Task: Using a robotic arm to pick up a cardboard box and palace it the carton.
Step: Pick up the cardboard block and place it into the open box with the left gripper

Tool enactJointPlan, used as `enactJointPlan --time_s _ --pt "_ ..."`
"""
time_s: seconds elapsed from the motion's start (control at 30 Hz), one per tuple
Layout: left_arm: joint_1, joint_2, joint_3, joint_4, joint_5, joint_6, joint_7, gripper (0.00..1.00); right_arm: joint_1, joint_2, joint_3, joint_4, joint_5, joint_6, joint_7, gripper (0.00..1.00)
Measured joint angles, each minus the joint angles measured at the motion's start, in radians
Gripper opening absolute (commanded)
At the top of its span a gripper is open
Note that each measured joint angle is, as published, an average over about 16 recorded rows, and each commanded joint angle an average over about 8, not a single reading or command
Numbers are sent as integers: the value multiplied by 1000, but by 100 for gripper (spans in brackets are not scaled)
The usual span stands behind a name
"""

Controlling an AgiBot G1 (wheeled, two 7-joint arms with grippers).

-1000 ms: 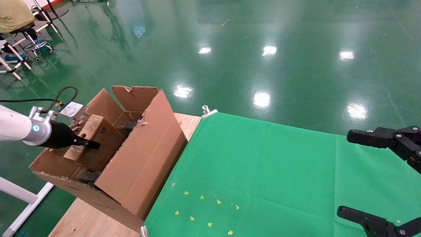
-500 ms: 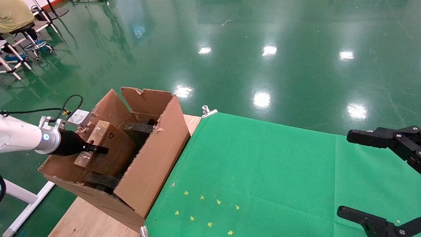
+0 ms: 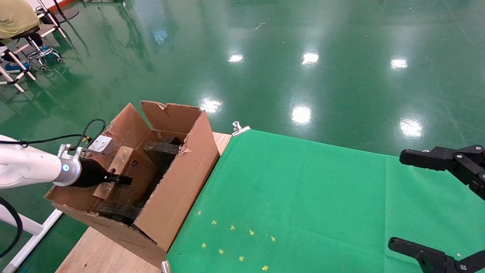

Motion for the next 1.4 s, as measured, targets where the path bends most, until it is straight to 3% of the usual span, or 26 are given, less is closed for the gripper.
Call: enactJointPlan --time_s 0.07,0.13,0.33,0.4,1.4 --pt "9 5 -2 0 -3 -7 -1 0 0 0 0 0 0 0 0 100" --pt "18 9 -3 0 -5 -13 -2 8 0 0 0 0 0 0 0 100" --pt "35 18 -7 -1 -10 -26 -6 83 0 0 0 0 0 0 0 100" --pt "39 20 -7 -1 -11 -29 -6 99 0 0 0 0 0 0 0 100" --pt "-20 5 -5 -30 -7 0 -2 100 0 0 0 -1 0 0 0 100"
